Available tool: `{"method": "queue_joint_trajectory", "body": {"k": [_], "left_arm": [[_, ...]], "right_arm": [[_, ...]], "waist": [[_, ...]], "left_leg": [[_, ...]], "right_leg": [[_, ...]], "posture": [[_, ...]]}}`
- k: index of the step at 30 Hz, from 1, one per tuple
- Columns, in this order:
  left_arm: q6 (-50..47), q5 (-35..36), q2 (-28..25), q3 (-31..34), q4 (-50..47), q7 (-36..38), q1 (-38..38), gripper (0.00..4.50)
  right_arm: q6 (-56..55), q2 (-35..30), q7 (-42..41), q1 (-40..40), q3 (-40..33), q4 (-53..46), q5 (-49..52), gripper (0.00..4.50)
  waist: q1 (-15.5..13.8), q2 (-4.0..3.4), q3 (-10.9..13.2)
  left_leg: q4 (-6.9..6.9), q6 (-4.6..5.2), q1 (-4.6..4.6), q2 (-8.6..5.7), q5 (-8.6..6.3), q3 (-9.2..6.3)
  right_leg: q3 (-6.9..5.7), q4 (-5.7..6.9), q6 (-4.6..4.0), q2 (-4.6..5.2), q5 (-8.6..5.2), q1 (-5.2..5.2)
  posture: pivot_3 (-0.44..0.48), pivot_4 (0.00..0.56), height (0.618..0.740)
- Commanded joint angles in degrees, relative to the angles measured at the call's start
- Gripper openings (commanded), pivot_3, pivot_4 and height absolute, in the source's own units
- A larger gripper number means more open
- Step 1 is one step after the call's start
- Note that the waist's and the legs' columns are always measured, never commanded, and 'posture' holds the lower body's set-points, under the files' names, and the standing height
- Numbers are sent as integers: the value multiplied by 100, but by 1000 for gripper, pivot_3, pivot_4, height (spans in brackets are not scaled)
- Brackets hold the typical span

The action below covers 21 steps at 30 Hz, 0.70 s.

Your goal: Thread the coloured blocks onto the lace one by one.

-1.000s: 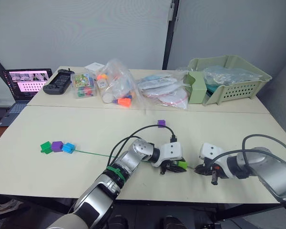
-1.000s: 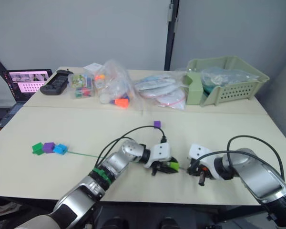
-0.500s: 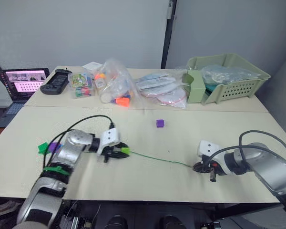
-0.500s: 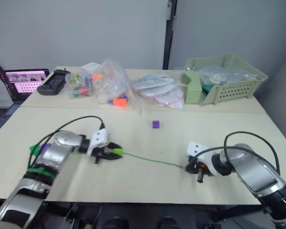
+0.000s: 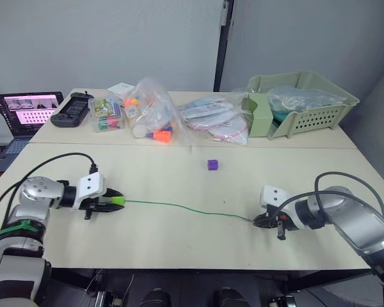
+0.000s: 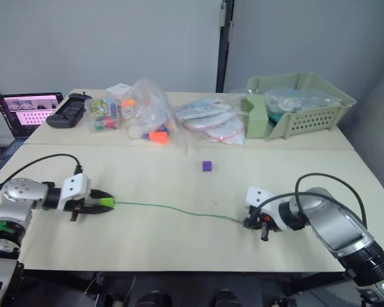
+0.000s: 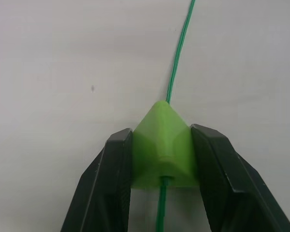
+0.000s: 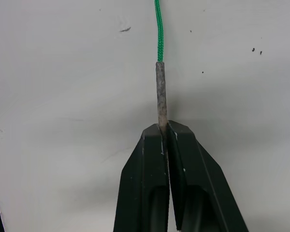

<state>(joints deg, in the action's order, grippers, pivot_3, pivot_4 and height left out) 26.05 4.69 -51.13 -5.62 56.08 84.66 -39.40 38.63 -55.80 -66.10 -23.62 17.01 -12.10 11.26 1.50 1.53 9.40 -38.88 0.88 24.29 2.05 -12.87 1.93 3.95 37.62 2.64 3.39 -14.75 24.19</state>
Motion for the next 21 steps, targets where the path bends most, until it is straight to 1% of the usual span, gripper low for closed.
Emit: {"method": "queue_joint_trajectory", "body": {"k": [1, 4, 7, 9, 12, 15, 16, 17, 19, 21], "left_arm": [[72, -212, -423, 77, 396, 111, -132, 1350], [201, -356, -641, 78, 655, 104, -243, 1350], [-15, -315, -712, 160, 745, 225, -428, 1350], [-129, -241, -666, 210, 709, 373, -502, 2377], [-437, -65, -574, 335, 549, 618, -660, 3262], [-550, -25, -542, 417, 439, 659, -726, 4321], [-575, -24, -539, 433, 412, 664, -723, 4492], [-594, -25, -539, 443, 391, 667, -713, 4492], [-1196, 553, -245, 469, -458, 749, -918, 4492], [-1719, 940, 56, 483, -1280, 784, -894, 4492]], "right_arm": [[-157, 11, -39, -77, -54, 52, -87, 0], [-211, 34, -64, -85, -46, 99, -111, 0], [-261, 61, -99, -105, -45, 152, -143, 0], [-287, 74, -119, -106, -53, 170, -156, 0], [-320, 93, -146, -119, -56, 192, -167, 0], [-342, 99, -167, -124, -56, 203, -181, 0], [-346, 102, -170, -124, -58, 205, -184, 0], [-349, 104, -173, -124, -59, 207, -188, 0], [-329, 131, -175, -132, -71, 177, -161, 0], [-305, 168, -173, -151, -78, 149, -134, 0]], "waist": [[2, 0, 0], [-28, 1, 0], [-58, 6, 1], [-78, 6, 1], [-85, 8, 2], [-77, 9, 2], [-77, 9, 2], [-76, 9, 2], [-75, 9, 2], [-145, 14, 3]], "left_leg": [[1, 0, 0, 1, 0, 1], [1, 0, 0, 0, 0, 2], [-4, 0, 2, 1, 0, 5], [-6, 0, 3, 1, 0, 7], [-9, 0, 6, 1, 0, 8], [-9, 0, 6, 1, 0, 8], [-9, 0, 6, 1, 0, 8], [-9, 0, 6, 1, 0, 8], [-8, 0, 6, 1, 0, 8], [-13, -2, 9, 0, 1, -1]], "right_leg": [[0, 2, 0, 0, 0, 3], [-1, 3, 0, 0, 0, 3], [-2, 1, 0, 1, -1, 2], [-2, 1, 0, 1, -1, 1], [-2, 2, 0, 1, -1, 2], [-2, 2, 0, 1, -1, 3], [-2, 4, 0, 1, -1, 3], [-2, 5, 0, 1, -1, 4], [-2, 7, 0, 1, -1, 4], [-5, 8, 0, 2, 0, -3]], "posture": [[0, 150, 733], [0, 150, 733], [0, 150, 733], [0, 150, 733], [0, 150, 733], [0, 150, 733], [0, 150, 733], [0, 150, 733], [0, 150, 733], [0, 150, 733]]}}
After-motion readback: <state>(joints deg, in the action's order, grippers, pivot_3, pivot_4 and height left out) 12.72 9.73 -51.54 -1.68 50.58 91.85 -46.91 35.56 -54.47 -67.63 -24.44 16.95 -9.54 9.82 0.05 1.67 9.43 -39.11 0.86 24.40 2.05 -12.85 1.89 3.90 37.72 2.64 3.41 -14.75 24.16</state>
